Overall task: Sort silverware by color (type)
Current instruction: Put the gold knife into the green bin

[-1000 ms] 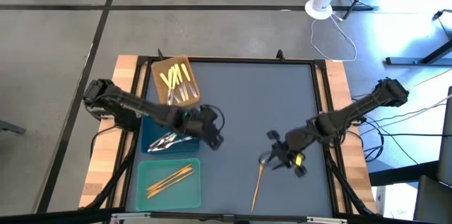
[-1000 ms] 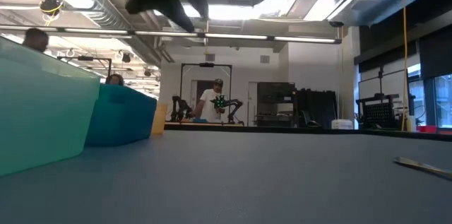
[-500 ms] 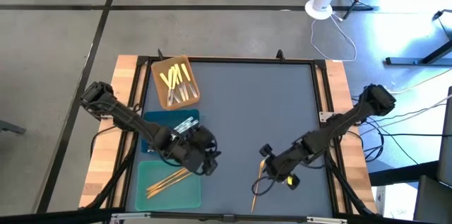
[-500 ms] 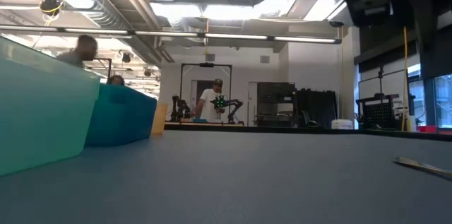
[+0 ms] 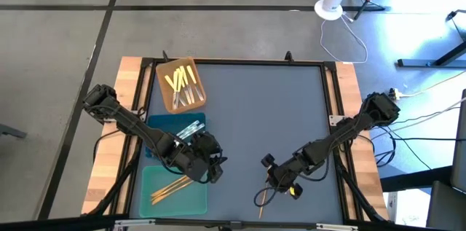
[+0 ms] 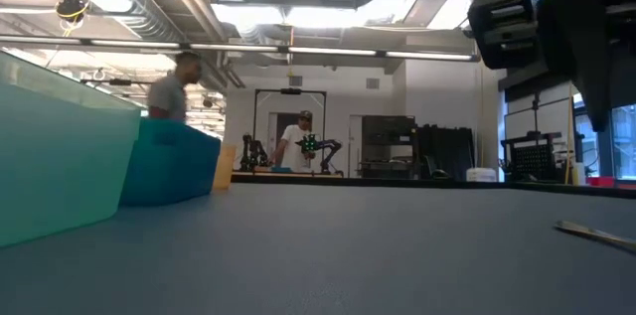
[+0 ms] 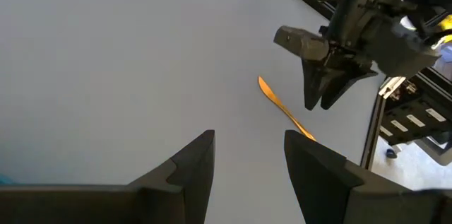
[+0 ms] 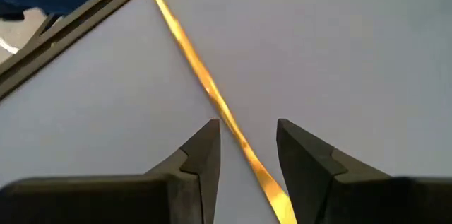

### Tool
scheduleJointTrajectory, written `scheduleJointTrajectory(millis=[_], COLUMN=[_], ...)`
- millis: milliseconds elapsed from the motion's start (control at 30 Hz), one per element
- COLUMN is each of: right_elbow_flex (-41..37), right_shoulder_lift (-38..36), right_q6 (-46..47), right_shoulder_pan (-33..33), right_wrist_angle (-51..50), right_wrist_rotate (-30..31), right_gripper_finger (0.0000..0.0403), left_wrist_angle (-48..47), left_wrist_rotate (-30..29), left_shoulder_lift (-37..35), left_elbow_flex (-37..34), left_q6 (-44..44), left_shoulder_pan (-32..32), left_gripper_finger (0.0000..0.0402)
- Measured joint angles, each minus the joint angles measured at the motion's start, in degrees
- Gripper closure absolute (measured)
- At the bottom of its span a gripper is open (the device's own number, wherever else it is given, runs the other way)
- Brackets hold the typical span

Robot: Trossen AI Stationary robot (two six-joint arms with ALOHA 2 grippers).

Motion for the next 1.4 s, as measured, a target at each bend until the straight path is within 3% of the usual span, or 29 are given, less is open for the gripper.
scheduleJointTrajectory(millis=[700,1167,1400], right_elbow_flex=[0.0,0.0,0.0], right_shoulder_lift=[8.2,8.3,11.1], right_q6=[-1.6,-2.6,-2.5], right_shoulder_pan=[-0.1,-1.2,-1.2], right_wrist_angle=[6.1,6.4,9.1], right_wrist_rotate=[-5.3,-5.3,-8.9], right_gripper_finger=[0.0276,0.0276,0.0276], left_wrist_angle=[0.0,0.0,0.0], left_wrist_rotate=[-0.2,-1.4,-1.4], left_shoulder_lift=[0.0,0.0,0.0], left_elbow_flex=[0.0,0.0,0.0], left_q6=[0.1,0.2,0.2], left_shoulder_pan=[0.1,0.1,0.1], left_gripper_finger=[0.0237,0.0237,0.0237])
